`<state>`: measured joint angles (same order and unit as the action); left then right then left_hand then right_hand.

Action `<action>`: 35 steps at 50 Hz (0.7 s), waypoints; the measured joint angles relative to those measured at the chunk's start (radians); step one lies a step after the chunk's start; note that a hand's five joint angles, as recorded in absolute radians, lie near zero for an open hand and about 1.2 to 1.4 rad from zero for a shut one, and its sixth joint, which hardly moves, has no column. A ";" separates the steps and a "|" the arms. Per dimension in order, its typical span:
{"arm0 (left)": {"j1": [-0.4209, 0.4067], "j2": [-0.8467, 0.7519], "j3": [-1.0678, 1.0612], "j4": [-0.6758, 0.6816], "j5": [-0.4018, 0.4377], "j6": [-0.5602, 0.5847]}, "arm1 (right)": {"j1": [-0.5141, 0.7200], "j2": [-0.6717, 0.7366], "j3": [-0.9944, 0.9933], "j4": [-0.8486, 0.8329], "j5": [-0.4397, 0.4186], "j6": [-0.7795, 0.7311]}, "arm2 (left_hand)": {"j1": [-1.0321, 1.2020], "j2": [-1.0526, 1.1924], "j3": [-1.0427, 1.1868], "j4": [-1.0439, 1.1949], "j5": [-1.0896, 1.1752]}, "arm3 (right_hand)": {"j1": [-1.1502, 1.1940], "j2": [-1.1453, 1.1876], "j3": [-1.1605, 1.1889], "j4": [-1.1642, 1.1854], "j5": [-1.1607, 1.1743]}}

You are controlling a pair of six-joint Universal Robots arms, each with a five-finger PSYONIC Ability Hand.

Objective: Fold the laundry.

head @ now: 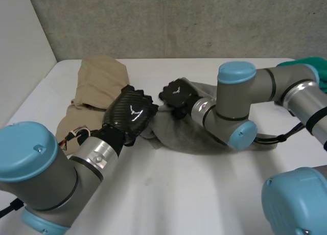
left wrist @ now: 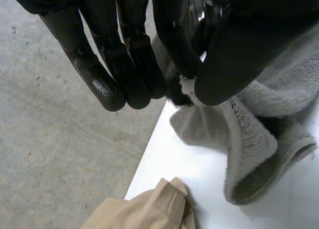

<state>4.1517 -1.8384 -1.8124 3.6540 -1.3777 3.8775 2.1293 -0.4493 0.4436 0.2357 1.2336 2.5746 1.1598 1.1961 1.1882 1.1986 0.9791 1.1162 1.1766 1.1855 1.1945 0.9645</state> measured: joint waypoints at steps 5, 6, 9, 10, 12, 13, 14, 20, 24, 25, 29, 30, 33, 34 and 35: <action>0.028 -0.019 0.033 0.001 -0.006 -0.010 | -0.017 -0.110 0.107 0.000 0.094 -0.042 | -0.321 -0.326 -0.316 -0.309 -0.273 | 0.000 0.000 0.001 0.000 0.008; 0.038 -0.024 0.046 0.001 -0.010 -0.018 | -0.024 -0.153 0.158 0.000 0.105 -0.055 | -0.504 -0.496 -0.484 -0.480 -0.438 | 0.000 0.000 0.001 0.000 0.008; 0.059 -0.031 0.074 0.000 -0.023 -0.050 | -0.040 -0.248 0.275 -0.004 0.108 -0.083 | -0.891 -0.865 -0.852 -0.874 -0.825 | 0.000 0.000 0.001 0.001 0.008; 0.072 -0.034 0.093 -0.001 -0.036 -0.084 | -0.050 -0.311 0.352 -0.012 0.104 -0.102 | -0.956 -0.940 -0.929 -0.949 -0.894 | 0.000 0.000 0.001 0.001 0.008; 0.089 -0.036 0.116 -0.005 -0.056 -0.138 | -0.059 -0.377 0.427 -0.027 0.098 -0.121 | -0.966 -0.988 -0.975 -0.996 -0.929 | 0.000 0.000 0.001 0.002 0.008; 0.098 -0.037 0.129 -0.009 -0.067 -0.174 | -0.065 -0.417 0.469 -0.039 0.094 -0.130 | -0.966 -0.988 -0.975 -0.996 -0.929 | 0.000 0.000 0.001 0.002 0.008; 0.106 -0.039 0.141 -0.016 -0.077 -0.209 | -0.069 -0.452 0.503 -0.050 0.092 -0.137 | -0.966 -0.989 -0.975 -0.996 -0.929 | 0.000 0.000 0.001 0.003 0.008; 0.145 -0.064 0.203 -0.105 -0.102 -0.426 | -0.070 -0.591 0.598 -0.082 0.093 -0.152 | -0.966 -0.990 -0.975 -0.996 -0.929 | 0.000 0.000 0.001 0.003 0.008; 0.161 -0.089 0.236 -0.196 -0.079 -0.530 | -0.055 -0.634 0.605 -0.066 0.101 -0.158 | -0.966 -0.990 -0.975 -0.996 -0.929 | 0.000 0.000 0.001 0.003 0.008; 0.166 -0.098 0.249 -0.231 -0.066 -0.561 | -0.048 -0.645 0.601 -0.054 0.106 -0.163 | -0.966 -0.990 -0.975 -0.996 -0.929 | 0.000 0.000 0.001 0.003 0.008; 0.177 -0.127 0.290 -0.345 -0.011 -0.642 | -0.023 -0.663 0.583 -0.016 0.125 -0.175 | -0.966 -0.990 -0.975 -0.996 -0.929 | 0.000 0.000 0.001 0.003 0.008; 0.179 -0.133 0.299 -0.368 0.002 -0.659 | -0.013 -0.669 0.576 -0.002 0.133 -0.179 | -0.966 -0.990 -0.975 -0.996 -0.929 | 0.000 0.000 0.001 0.003 0.008; 0.183 -0.155 0.329 -0.437 0.044 -0.714 | 0.007 -0.679 0.564 0.015 0.149 -0.186 | -0.966 -0.990 -0.975 -0.996 -0.929 | 0.000 0.000 0.001 0.003 0.008; 0.183 -0.164 0.340 -0.459 0.059 -0.735 | 0.016 -0.683 0.561 0.019 0.154 -0.188 | -0.966 -0.990 -0.975 -0.996 -0.929 | 0.000 0.000 0.001 0.003 0.008; 0.183 -0.172 0.348 -0.476 0.071 -0.752 | 0.022 -0.686 0.559 0.021 0.158 -0.189 | -0.966 -0.990 -0.975 -0.996 -0.929 | 0.000 0.000 0.001 0.003 0.008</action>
<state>4.3352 -2.0107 -1.4641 3.1780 -1.3064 3.1252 2.1510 -1.1357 1.0023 0.2565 1.3917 2.3851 0.1936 0.2061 0.2128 0.2029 0.0502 1.1162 1.1766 1.1863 1.1978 0.9721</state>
